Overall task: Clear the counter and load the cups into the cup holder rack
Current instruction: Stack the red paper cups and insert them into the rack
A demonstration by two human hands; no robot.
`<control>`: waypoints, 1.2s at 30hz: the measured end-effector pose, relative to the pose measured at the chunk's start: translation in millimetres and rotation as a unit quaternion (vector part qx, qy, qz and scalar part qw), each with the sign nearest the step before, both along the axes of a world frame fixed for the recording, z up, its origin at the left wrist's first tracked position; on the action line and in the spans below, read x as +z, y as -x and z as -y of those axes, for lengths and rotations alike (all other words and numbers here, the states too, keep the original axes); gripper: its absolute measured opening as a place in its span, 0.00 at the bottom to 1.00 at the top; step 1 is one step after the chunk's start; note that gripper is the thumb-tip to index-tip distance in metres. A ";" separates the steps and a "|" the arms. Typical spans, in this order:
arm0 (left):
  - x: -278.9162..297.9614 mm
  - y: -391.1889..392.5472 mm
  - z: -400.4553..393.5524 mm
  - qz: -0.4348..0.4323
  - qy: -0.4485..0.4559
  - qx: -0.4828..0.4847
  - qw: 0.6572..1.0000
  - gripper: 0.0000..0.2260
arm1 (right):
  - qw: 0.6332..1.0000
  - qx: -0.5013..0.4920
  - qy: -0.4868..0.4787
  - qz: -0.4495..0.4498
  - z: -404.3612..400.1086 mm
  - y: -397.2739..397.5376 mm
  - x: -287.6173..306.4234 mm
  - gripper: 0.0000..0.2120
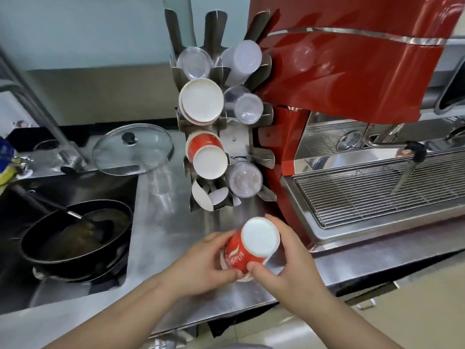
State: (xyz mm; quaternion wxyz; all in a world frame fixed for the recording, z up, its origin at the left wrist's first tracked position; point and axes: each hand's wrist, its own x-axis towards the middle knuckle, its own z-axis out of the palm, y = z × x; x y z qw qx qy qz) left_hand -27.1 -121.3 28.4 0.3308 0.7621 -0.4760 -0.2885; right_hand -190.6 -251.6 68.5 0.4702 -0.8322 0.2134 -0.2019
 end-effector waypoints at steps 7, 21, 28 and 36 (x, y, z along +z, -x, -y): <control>65.2 -18.7 -16.0 0.016 0.049 0.023 0.998 0.29 | 0.996 0.046 0.009 0.079 1.8 -36.8 50.0 0.37; 140.9 -43.6 -29.9 0.029 0.158 0.035 0.986 0.31 | 0.972 0.083 0.058 0.210 1.7 -66.8 136.6 0.29; 160.3 -65.1 -26.1 0.104 0.166 0.041 0.980 0.34 | 0.966 0.083 0.077 0.233 -0.8 -71.1 147.2 0.31; 155.2 -81.1 -18.0 0.195 0.144 -0.014 0.970 0.38 | 0.968 0.036 0.110 0.221 -6.7 -70.0 126.3 0.33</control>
